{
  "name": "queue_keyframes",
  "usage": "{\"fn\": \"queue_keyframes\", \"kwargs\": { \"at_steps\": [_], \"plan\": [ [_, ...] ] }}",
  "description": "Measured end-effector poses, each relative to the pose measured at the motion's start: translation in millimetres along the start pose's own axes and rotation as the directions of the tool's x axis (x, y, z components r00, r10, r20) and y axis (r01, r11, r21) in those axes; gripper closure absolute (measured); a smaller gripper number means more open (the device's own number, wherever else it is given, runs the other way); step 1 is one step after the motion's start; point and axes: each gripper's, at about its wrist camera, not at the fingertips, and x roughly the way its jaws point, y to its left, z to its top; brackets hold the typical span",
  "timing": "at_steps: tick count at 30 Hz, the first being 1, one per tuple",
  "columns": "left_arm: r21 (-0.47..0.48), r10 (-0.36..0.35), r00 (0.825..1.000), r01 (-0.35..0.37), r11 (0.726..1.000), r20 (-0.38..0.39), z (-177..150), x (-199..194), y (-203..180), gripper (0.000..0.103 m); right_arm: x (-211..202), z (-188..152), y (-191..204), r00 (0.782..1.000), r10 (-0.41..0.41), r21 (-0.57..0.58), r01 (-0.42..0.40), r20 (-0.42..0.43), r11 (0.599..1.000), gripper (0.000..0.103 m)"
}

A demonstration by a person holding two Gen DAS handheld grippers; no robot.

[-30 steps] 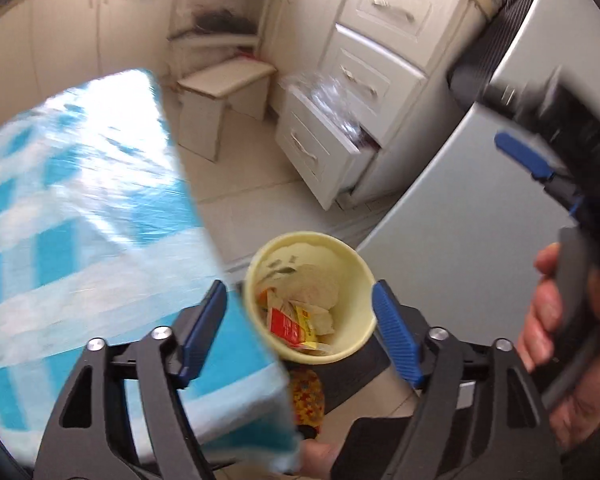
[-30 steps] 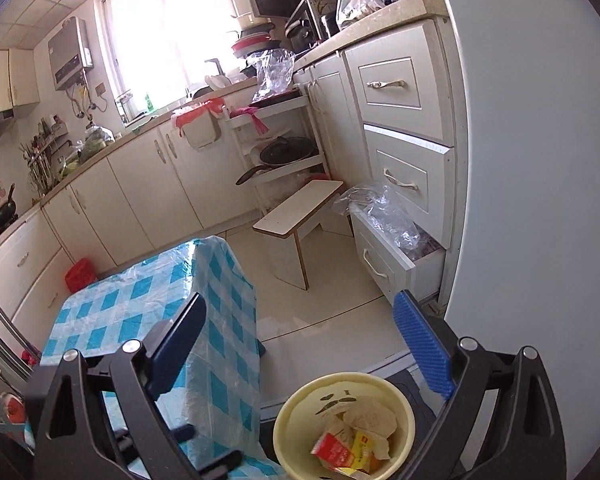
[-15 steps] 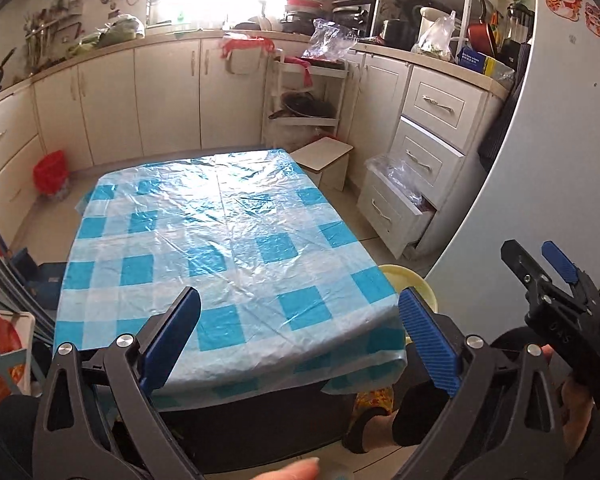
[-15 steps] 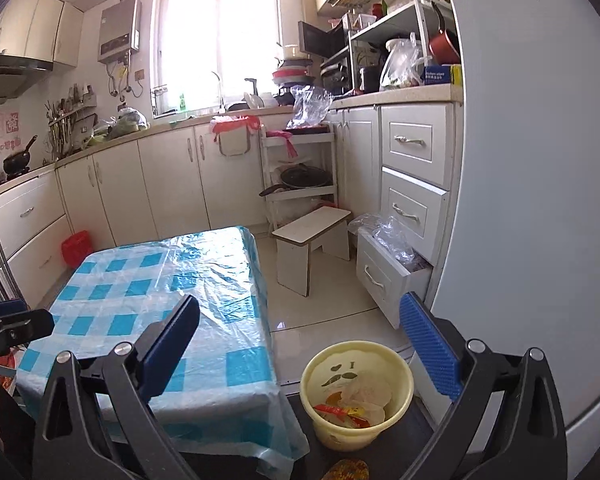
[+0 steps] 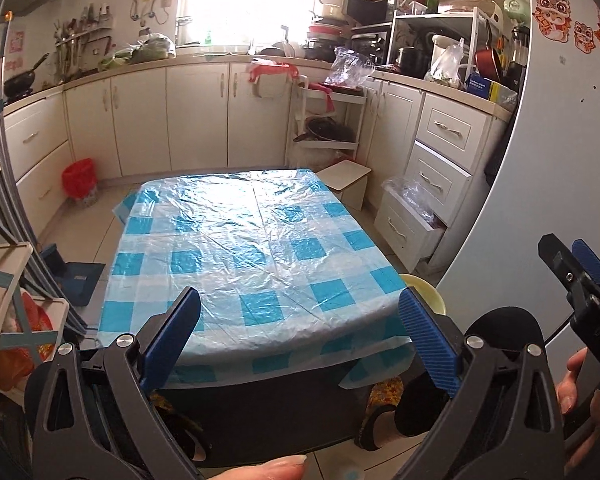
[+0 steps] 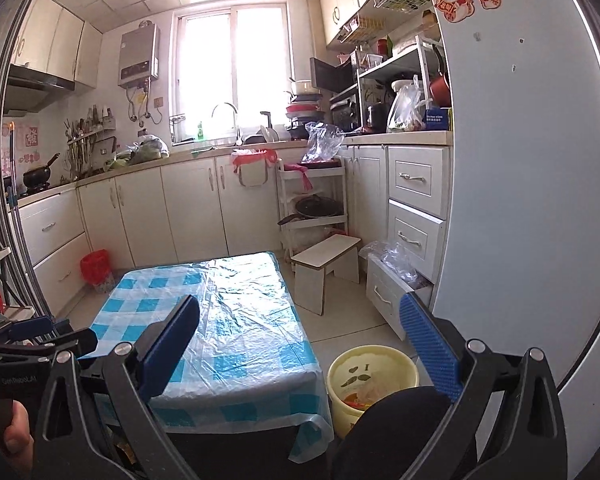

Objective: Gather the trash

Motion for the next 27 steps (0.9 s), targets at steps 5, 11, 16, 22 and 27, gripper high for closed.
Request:
{"fn": "queue_keyframes", "kwargs": {
  "at_steps": [5, 11, 16, 22, 27],
  "plan": [
    [-0.017, 0.005, 1.0, -0.005, 1.0, 0.011, 1.3, -4.1, 2.4, 0.008, -1.6, -6.0, -0.4, 1.0, 0.0, 0.0, 0.0, -0.018, 1.0, 0.007],
    [0.014, 0.01, 1.0, -0.01, 1.0, 0.002, 1.0, -1.4, -4.7, 0.008, -4.2, -13.1, -1.7, 0.999, -0.007, 0.008, 0.007, -0.032, 1.0, 0.007],
    [0.022, 0.018, 1.0, -0.019, 1.0, 0.001, 1.0, -0.8, -8.1, 0.008, -3.3, -14.0, -1.2, 0.999, -0.004, 0.008, 0.004, -0.038, 1.0, 0.007],
    [0.038, 0.023, 1.0, -0.023, 0.999, -0.001, -0.5, -0.8, -12.2, 0.008, -2.7, -14.3, -1.3, 0.999, -0.005, 0.011, 0.005, -0.042, 1.0, 0.007],
    [0.047, 0.03, 1.0, -0.03, 0.998, 0.006, -0.5, -2.7, -13.2, 0.008, -3.0, -14.2, -1.0, 0.999, -0.001, 0.008, 0.001, -0.039, 1.0, 0.007]
  ]
}}
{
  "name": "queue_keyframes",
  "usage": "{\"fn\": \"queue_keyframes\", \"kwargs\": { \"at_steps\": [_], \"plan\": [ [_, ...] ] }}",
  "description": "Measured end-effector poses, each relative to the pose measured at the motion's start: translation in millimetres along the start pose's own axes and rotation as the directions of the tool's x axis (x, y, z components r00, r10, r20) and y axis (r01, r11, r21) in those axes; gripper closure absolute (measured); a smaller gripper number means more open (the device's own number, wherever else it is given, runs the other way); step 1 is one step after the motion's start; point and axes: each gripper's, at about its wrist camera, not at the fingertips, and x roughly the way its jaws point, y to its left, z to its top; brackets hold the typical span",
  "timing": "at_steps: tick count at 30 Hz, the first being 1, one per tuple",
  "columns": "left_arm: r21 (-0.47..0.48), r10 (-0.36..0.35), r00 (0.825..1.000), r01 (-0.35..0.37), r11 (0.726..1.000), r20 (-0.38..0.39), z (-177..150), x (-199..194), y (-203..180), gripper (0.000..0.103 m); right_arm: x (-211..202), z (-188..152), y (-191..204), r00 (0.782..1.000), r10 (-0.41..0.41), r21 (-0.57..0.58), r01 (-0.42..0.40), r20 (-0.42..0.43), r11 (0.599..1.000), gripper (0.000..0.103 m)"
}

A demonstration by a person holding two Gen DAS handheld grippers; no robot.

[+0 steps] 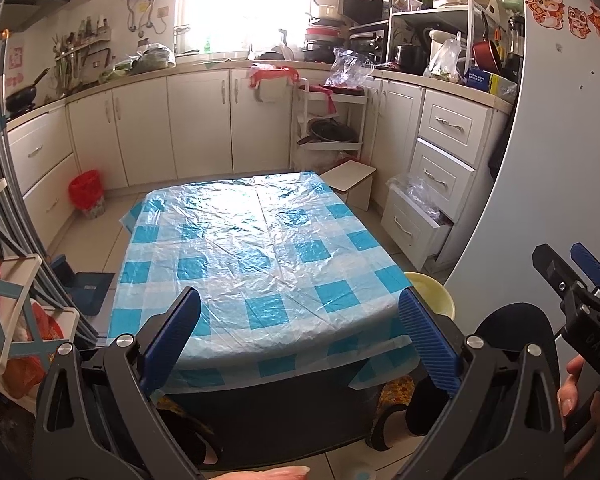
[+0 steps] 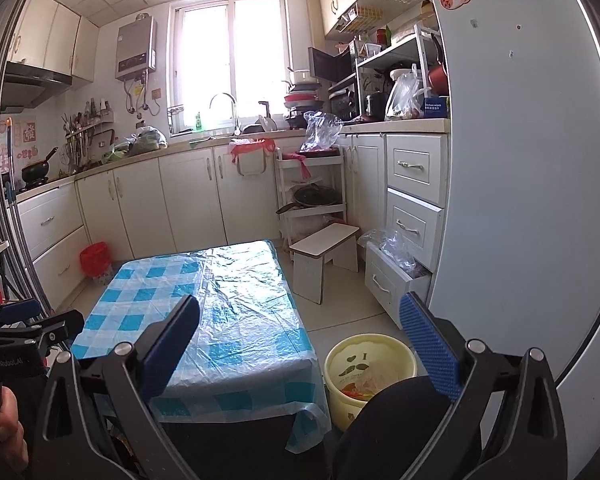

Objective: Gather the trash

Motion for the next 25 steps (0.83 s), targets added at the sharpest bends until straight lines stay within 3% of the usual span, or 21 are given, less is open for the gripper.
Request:
{"fn": "queue_keyframes", "kwargs": {
  "at_steps": [7, 11, 14, 17, 20, 25],
  "plan": [
    [-0.006, 0.01, 1.0, -0.01, 1.0, 0.006, 1.1, -0.7, 1.6, 0.008, 1.6, -2.9, -0.2, 1.0, 0.003, -0.005, -0.003, -0.01, 1.0, 0.007],
    [-0.028, 0.001, 0.998, 0.001, 1.0, 0.065, -0.5, -4.2, 10.2, 0.008, 6.1, -3.9, 2.8, 1.0, 0.013, -0.007, -0.013, -0.02, 1.0, 0.007],
    [-0.048, 0.01, 0.999, -0.007, 0.999, 0.043, 2.8, 4.2, 22.6, 0.008, 14.1, -2.6, 13.1, 0.999, 0.035, -0.032, -0.035, -0.018, 0.999, 0.007],
    [-0.062, 0.065, 0.997, -0.062, 0.996, 0.045, 10.2, 13.0, 43.6, 0.008, 29.7, 3.4, 27.7, 0.998, 0.066, -0.069, -0.067, -0.016, 0.995, 0.007],
    [-0.084, 0.094, 0.995, -0.095, 0.992, -0.015, 17.0, 35.0, 71.0, 0.008, 55.9, 9.9, 45.7, 0.994, 0.098, -0.111, -0.102, -0.039, 0.989, 0.007],
    [-0.145, 0.171, 0.979, -0.186, 0.972, -0.113, 14.0, 75.9, 118.4, 0.008, 129.1, 10.5, 76.6, 0.984, 0.119, -0.172, -0.141, -0.129, 0.975, 0.007]
  ]
}}
